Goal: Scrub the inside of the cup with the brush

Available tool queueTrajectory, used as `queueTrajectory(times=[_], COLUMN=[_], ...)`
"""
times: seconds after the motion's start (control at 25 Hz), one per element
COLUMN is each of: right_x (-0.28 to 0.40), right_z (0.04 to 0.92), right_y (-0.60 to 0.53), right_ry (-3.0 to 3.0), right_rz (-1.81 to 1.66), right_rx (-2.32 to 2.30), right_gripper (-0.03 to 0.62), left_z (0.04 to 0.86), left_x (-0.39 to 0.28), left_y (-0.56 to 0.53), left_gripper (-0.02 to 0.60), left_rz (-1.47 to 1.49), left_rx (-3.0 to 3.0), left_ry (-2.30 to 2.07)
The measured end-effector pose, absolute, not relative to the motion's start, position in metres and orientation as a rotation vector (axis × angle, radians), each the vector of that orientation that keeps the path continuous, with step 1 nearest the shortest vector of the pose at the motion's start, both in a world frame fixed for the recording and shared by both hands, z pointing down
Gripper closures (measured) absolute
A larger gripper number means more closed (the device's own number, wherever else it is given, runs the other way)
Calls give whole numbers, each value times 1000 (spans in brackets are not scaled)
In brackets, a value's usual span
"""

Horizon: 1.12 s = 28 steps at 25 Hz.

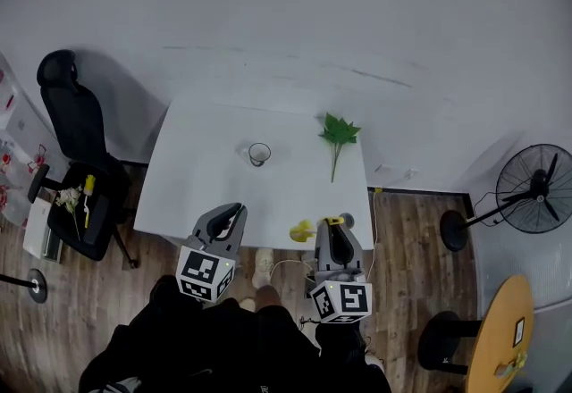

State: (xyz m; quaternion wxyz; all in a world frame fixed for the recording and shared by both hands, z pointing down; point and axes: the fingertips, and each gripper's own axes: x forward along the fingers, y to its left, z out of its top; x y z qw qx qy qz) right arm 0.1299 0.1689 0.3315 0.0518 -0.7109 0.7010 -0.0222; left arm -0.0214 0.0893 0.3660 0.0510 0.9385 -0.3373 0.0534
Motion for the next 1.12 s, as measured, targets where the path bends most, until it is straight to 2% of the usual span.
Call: queueTrajectory(times=[1.12], right_x=[153], right_z=[349], right_y=[-82], right_ry=[2367], right_rz=[-176], right_rx=[-1934], right_gripper=[530], left_z=[404], left_x=[-8], left_y=[-117], left_gripper=[540], left_rz=[218], left_rx=[2649], left_ry=[-1290])
